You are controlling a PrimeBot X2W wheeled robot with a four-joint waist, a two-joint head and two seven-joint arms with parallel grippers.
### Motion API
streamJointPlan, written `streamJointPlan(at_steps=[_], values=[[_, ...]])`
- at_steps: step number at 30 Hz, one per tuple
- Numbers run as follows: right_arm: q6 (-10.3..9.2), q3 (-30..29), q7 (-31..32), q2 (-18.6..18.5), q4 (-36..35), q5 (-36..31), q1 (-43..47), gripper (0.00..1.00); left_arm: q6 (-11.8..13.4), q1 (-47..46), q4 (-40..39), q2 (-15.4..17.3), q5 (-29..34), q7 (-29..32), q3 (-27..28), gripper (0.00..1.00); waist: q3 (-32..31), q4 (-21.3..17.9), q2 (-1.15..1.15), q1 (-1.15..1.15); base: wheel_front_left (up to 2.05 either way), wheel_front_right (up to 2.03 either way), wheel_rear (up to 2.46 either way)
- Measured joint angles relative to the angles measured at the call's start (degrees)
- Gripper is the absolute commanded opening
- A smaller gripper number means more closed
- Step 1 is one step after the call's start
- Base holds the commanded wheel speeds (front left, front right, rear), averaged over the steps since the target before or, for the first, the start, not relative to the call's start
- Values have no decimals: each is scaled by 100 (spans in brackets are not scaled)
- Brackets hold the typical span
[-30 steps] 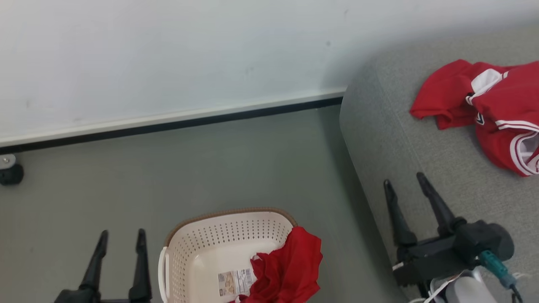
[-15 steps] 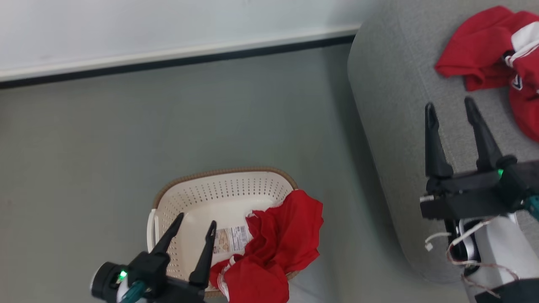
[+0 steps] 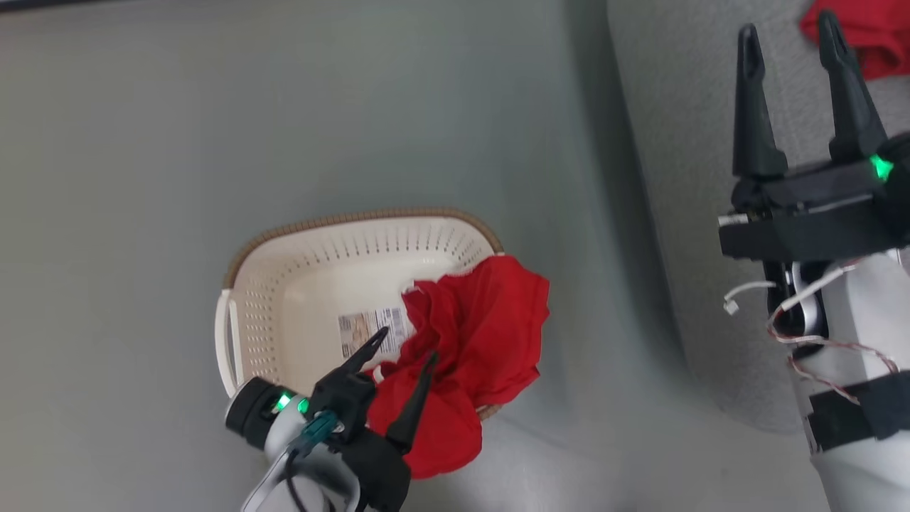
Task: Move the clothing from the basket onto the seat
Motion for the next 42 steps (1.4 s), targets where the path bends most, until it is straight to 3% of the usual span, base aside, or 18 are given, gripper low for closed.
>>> streamJointPlan(at_steps=[26, 40, 41, 42], values=[[37, 111, -30, 223, 32, -22, -1360, 100, -107, -1727, 1210, -130, 305, 153, -1235, 100, 2174, -243, 0, -1, 0, 0, 0], [20, 205, -111, 327, 250, -68, -1623, 100, -105, -2440, 1947, -116, 69, -53, -1622, 100, 2704, -467, 0, -1, 0, 0, 0], [20, 204, -111, 327, 266, -70, -1629, 100, -105, -2483, 1984, -115, 10, -55, -1653, 65, 2712, -474, 0, -1, 0, 0, 0], [20, 204, -111, 327, 274, -74, -1629, 100, -107, -2512, 2017, -119, -24, -77, -1688, 49, 2718, -478, 0, -1, 0, 0, 0]])
